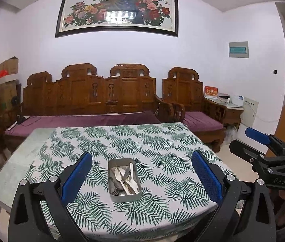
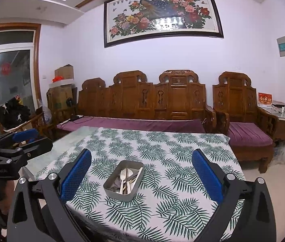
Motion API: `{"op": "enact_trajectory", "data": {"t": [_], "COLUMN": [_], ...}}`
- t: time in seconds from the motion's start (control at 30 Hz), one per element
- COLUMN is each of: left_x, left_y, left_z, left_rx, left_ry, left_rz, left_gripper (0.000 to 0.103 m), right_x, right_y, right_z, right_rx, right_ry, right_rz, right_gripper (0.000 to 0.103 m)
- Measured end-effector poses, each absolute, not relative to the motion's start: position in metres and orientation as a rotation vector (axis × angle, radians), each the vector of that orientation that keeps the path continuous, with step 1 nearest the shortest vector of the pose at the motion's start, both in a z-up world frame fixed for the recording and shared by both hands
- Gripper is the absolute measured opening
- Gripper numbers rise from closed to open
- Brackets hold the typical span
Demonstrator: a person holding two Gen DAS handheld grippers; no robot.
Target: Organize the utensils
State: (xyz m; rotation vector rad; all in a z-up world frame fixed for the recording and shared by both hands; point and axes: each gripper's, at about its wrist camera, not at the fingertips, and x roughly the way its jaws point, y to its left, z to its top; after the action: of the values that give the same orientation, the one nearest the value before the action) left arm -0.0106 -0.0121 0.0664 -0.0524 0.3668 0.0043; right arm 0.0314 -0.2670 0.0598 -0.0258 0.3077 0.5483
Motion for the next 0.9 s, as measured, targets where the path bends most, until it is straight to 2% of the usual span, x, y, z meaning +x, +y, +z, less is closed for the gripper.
{"op": "enact_trajectory", "data": {"t": [0.9], "left_x": [-0.0155], "left_y": [-0.0164], "left_z": [0.0677], "left_rx": [-0.044], "left_ry": [0.358], "left_rz": [0.010], "left_gripper": [0.095], "right_x": [0.0332], "right_y": [-0.2654], "right_z": [0.0566], "right_rx": [-0.022], "right_ry": [0.309], "right_rz": [0.554], "right_gripper": [0.100]}}
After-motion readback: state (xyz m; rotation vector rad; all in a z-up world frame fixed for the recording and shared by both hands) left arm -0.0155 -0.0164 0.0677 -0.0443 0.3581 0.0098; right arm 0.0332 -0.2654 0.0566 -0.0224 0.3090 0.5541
